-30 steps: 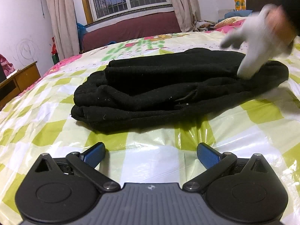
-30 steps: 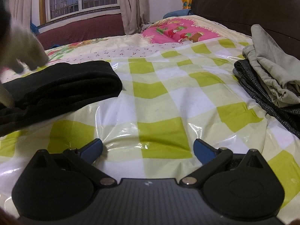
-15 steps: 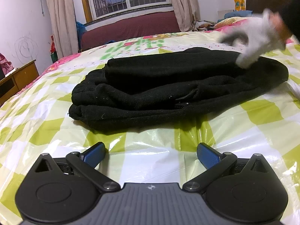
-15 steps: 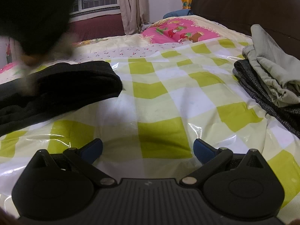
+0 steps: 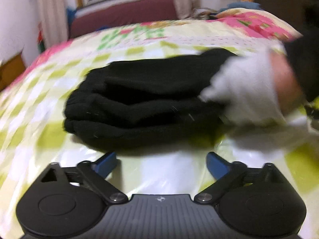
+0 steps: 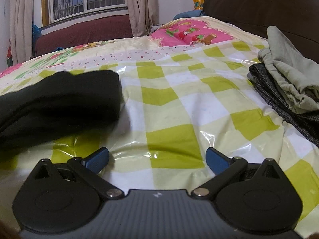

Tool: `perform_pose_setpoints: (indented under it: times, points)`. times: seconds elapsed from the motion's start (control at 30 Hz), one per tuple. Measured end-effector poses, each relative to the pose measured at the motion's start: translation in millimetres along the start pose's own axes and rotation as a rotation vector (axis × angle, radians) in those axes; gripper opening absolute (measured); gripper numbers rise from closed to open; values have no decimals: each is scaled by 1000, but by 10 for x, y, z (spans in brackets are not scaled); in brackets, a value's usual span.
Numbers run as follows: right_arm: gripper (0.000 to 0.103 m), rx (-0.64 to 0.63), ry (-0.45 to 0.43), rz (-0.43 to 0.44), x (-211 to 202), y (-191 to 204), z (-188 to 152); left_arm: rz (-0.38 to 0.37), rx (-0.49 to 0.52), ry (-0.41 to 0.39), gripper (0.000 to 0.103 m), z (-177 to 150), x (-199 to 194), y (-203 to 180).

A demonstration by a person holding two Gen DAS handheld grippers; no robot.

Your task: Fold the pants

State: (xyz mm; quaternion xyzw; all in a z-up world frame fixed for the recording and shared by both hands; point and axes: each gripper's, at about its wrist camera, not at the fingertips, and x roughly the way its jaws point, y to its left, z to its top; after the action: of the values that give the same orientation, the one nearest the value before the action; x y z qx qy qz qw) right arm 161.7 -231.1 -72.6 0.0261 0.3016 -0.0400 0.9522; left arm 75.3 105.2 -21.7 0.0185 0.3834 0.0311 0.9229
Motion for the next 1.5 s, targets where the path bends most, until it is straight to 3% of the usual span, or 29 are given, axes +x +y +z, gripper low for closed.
perform_pose_setpoints:
  times: [0.1, 0.23, 0.6, 0.87, 1.5]
  points:
    - [102, -9, -6, -2, -12, 16, -5, 66, -66, -16, 103, -203, -395, 146]
    - [102, -11, -3, -4, -4, 19, -1, 146, -12, -44, 103, -256, -489, 52]
    - [102, -11, -3, -3, -6, 21, -2, 130, 96, 9, 103, -277, -326, -165]
    - [102, -11, -3, -3, -9, 22, -3, 106, 56, 27, 103, -269, -269, -108]
    - [102, -14, 0, -5, 12, 6, 12, 118, 78, 38, 103, -271, -204, -193]
